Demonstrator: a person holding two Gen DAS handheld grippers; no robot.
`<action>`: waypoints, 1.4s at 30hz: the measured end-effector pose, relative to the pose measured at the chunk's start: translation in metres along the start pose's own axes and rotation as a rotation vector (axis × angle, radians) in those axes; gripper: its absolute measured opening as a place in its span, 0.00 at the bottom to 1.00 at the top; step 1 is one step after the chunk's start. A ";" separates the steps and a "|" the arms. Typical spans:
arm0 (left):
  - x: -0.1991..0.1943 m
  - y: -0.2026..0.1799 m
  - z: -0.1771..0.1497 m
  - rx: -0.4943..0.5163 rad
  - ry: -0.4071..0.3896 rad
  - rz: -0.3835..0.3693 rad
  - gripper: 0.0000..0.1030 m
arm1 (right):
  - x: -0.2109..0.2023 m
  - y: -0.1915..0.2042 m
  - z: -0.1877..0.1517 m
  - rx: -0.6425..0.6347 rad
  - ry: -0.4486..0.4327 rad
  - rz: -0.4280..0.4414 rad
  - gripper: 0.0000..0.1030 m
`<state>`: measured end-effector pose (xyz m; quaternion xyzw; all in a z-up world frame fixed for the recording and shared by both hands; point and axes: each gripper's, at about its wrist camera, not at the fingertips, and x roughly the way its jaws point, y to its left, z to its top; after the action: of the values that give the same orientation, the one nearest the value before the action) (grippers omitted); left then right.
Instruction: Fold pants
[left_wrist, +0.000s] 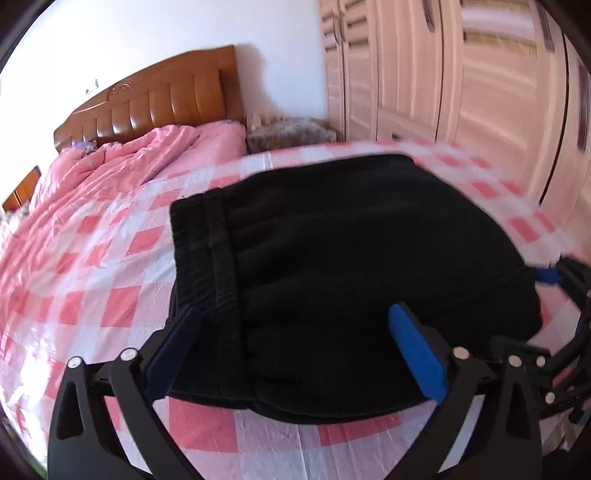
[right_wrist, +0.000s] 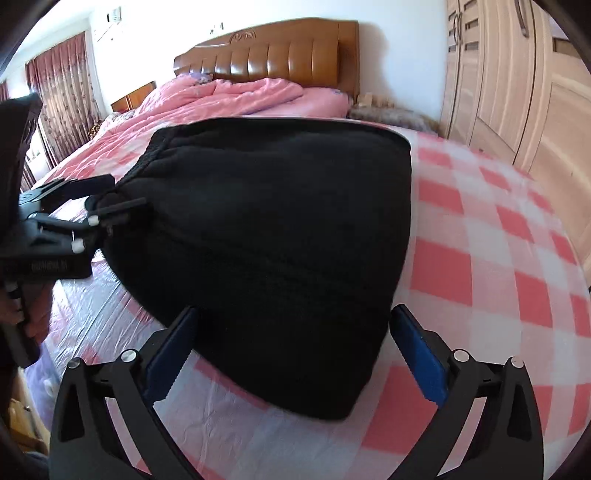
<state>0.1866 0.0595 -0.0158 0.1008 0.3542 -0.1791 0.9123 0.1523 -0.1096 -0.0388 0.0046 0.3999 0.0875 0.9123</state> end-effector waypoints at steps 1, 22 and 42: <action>-0.003 0.003 0.001 -0.018 0.007 0.007 0.99 | -0.010 -0.002 0.000 0.005 -0.026 -0.002 0.95; -0.155 -0.056 0.016 -0.183 -0.177 0.312 0.98 | -0.128 0.012 -0.029 0.119 -0.295 -0.206 0.96; -0.098 -0.073 -0.050 -0.189 -0.005 0.217 0.98 | -0.084 0.004 -0.069 0.179 -0.127 -0.201 0.96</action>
<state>0.0601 0.0327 0.0104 0.0517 0.3543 -0.0455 0.9326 0.0450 -0.1238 -0.0239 0.0512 0.3461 -0.0409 0.9359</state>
